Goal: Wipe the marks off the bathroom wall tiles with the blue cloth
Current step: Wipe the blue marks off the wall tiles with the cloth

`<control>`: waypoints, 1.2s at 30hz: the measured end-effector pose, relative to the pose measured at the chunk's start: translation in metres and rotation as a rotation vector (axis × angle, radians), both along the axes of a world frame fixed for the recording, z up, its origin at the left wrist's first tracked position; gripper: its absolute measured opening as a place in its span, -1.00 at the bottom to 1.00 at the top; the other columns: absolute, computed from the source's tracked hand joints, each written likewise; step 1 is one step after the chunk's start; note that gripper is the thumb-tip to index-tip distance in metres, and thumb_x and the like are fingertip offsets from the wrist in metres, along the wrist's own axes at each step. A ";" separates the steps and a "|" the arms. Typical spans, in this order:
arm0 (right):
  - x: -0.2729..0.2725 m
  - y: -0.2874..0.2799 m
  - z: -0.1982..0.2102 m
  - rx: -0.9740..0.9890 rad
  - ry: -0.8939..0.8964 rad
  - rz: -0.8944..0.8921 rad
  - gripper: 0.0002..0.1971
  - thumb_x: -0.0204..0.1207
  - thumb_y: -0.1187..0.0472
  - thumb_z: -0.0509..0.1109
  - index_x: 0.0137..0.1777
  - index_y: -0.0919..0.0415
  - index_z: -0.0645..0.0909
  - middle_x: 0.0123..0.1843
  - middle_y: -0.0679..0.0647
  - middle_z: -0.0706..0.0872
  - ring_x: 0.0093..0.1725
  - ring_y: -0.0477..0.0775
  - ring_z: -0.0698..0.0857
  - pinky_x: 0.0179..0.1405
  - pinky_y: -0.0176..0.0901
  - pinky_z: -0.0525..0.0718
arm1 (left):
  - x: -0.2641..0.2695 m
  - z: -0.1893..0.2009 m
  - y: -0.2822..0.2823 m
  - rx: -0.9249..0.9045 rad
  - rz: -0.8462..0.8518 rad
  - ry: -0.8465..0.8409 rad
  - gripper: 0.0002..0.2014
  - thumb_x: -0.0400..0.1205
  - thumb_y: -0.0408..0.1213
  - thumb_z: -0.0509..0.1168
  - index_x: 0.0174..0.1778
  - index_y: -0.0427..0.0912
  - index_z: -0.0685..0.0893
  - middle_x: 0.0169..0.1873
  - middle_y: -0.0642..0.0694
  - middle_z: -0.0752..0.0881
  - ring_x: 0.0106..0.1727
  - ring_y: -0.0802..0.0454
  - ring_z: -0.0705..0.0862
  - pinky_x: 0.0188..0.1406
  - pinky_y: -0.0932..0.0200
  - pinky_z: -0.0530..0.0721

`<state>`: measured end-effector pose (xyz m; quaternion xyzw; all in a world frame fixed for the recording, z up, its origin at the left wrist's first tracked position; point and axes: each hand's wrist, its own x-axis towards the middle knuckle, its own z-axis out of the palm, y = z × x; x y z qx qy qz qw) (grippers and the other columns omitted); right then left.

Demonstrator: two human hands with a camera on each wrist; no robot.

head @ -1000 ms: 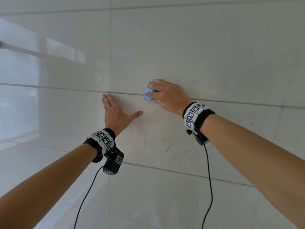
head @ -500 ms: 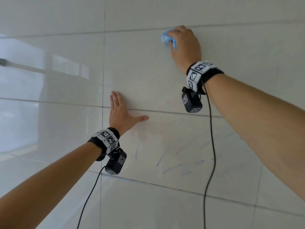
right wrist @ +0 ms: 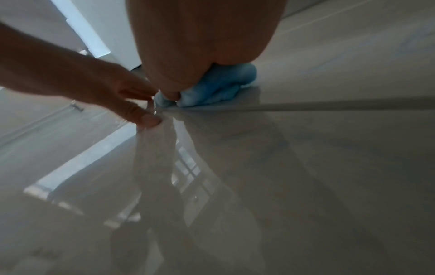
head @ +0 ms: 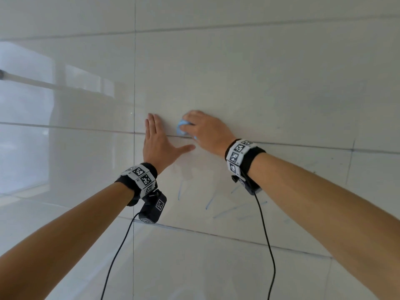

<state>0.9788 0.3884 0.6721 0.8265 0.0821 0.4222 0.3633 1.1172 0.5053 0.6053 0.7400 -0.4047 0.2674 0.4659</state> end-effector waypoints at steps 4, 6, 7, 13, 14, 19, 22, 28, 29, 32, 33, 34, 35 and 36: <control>-0.037 -0.019 0.002 -0.108 0.082 -0.003 -0.71 0.52 0.29 0.33 0.11 0.14 0.83 0.23 0.19 0.80 0.23 0.29 0.79 0.00 0.03 0.82 | -0.007 0.002 0.000 -0.006 -0.022 -0.041 0.46 0.38 0.38 0.60 0.84 -0.36 -0.20 0.85 -0.24 -0.19 0.87 -0.15 -0.23 0.87 -0.08 -0.07; -0.059 -0.032 0.027 -0.060 -0.036 0.006 -0.64 0.58 0.22 0.22 0.15 0.08 0.84 0.27 0.16 0.80 0.26 0.27 0.79 0.08 0.03 0.80 | -0.011 0.007 -0.001 -0.015 -0.045 -0.071 0.46 0.37 0.33 0.63 0.84 -0.34 -0.19 0.86 -0.21 -0.17 0.87 -0.14 -0.22 0.87 -0.05 -0.07; -0.071 -0.039 0.044 -0.019 -0.122 0.005 -0.66 0.60 0.22 0.25 0.18 0.06 0.84 0.30 0.15 0.79 0.30 0.27 0.76 0.17 0.05 0.78 | -0.014 0.011 -0.002 -0.013 -0.059 -0.088 0.47 0.36 0.33 0.64 0.84 -0.34 -0.19 0.86 -0.20 -0.17 0.87 -0.13 -0.21 0.86 -0.03 -0.08; -0.141 -0.050 0.149 0.240 -0.507 -0.159 -0.59 0.62 0.23 0.20 0.31 -0.03 0.78 0.41 0.07 0.71 0.42 0.24 0.62 0.32 0.02 0.62 | -0.031 0.025 -0.009 -0.030 -0.130 -0.152 0.37 0.44 0.32 0.60 0.86 -0.27 -0.14 0.87 -0.13 -0.12 0.87 -0.08 -0.17 0.84 0.03 -0.08; -0.146 -0.049 0.158 0.291 -0.563 -0.143 -0.61 0.62 0.27 0.23 0.28 0.00 0.79 0.37 0.07 0.72 0.38 0.22 0.64 0.30 -0.01 0.60 | -0.033 0.026 -0.011 -0.038 -0.137 -0.153 0.31 0.49 0.31 0.56 0.87 -0.25 -0.13 0.87 -0.12 -0.10 0.87 -0.09 -0.16 0.84 0.02 -0.06; -0.118 -0.047 0.120 0.305 -0.597 -0.034 -0.56 0.52 0.29 0.22 0.24 0.01 0.82 0.30 0.08 0.78 0.31 0.26 0.70 0.29 -0.06 0.59 | -0.038 0.027 -0.024 -0.079 -0.127 -0.140 0.01 0.71 0.21 0.37 0.88 -0.18 -0.05 0.87 -0.10 -0.09 0.87 -0.13 -0.15 0.84 -0.11 0.04; -0.090 -0.045 0.050 0.189 -0.389 0.049 -0.66 0.54 0.34 0.40 0.23 0.04 0.81 0.30 0.08 0.78 0.36 0.23 0.65 0.42 -0.01 0.58 | -0.043 0.025 -0.033 -0.113 -0.117 -0.139 -0.03 0.74 0.16 0.36 0.88 -0.19 -0.04 0.87 -0.14 -0.09 0.87 -0.18 -0.16 0.83 -0.11 0.03; -0.093 -0.046 -0.022 -0.069 -0.065 -0.039 -0.69 0.55 0.37 0.34 0.18 0.16 0.81 0.32 0.15 0.78 0.38 0.25 0.73 0.37 0.00 0.65 | -0.044 0.021 -0.040 -0.138 -0.095 -0.154 -0.04 0.75 0.15 0.34 0.87 -0.25 -0.02 0.86 -0.22 -0.07 0.87 -0.25 -0.15 0.85 -0.12 -0.02; -0.100 -0.050 -0.015 -0.096 -0.060 -0.041 -0.70 0.56 0.37 0.34 0.18 0.14 0.82 0.32 0.16 0.79 0.37 0.25 0.74 0.36 0.03 0.68 | -0.044 0.021 -0.040 -0.138 -0.097 -0.152 -0.05 0.75 0.15 0.34 0.87 -0.24 -0.02 0.86 -0.21 -0.07 0.87 -0.24 -0.14 0.85 -0.13 -0.02; -0.125 -0.064 0.024 -0.096 -0.216 -0.003 -0.70 0.65 0.30 0.30 0.20 0.11 0.83 0.31 0.16 0.80 0.34 0.25 0.74 0.37 0.03 0.68 | -0.045 0.024 -0.038 -0.135 -0.102 -0.144 -0.06 0.74 0.13 0.36 0.87 -0.22 0.01 0.87 -0.18 -0.04 0.87 -0.21 -0.12 0.83 -0.14 0.02; -0.136 -0.069 0.042 -0.058 -0.311 -0.015 -0.71 0.65 0.27 0.31 0.21 0.08 0.84 0.31 0.14 0.80 0.34 0.24 0.73 0.37 0.03 0.67 | -0.047 0.024 -0.038 -0.140 -0.108 -0.145 -0.07 0.74 0.11 0.37 0.87 -0.22 0.04 0.87 -0.18 -0.02 0.87 -0.20 -0.09 0.83 -0.15 0.04; -0.149 -0.072 0.059 -0.009 -0.398 -0.045 -0.71 0.64 0.26 0.33 0.22 0.05 0.83 0.32 0.13 0.78 0.35 0.25 0.71 0.35 0.03 0.68 | -0.049 0.025 -0.037 -0.147 -0.113 -0.153 -0.09 0.74 0.09 0.39 0.86 -0.22 0.07 0.86 -0.18 0.02 0.87 -0.20 -0.06 0.83 -0.17 0.08; -0.161 -0.076 0.075 0.044 -0.467 -0.080 -0.70 0.61 0.26 0.34 0.22 0.04 0.82 0.34 0.13 0.77 0.36 0.26 0.70 0.33 0.05 0.70 | -0.052 0.026 -0.037 -0.153 -0.113 -0.173 -0.11 0.73 0.07 0.40 0.85 -0.21 0.11 0.86 -0.18 0.06 0.87 -0.20 -0.02 0.82 -0.19 0.11; -0.171 -0.078 0.088 0.103 -0.519 -0.111 -0.70 0.60 0.27 0.35 0.23 0.04 0.81 0.36 0.13 0.76 0.37 0.28 0.69 0.30 0.07 0.72 | -0.056 0.026 -0.038 -0.157 -0.109 -0.201 -0.13 0.73 0.07 0.41 0.84 -0.20 0.15 0.85 -0.18 0.11 0.86 -0.21 0.01 0.81 -0.19 0.14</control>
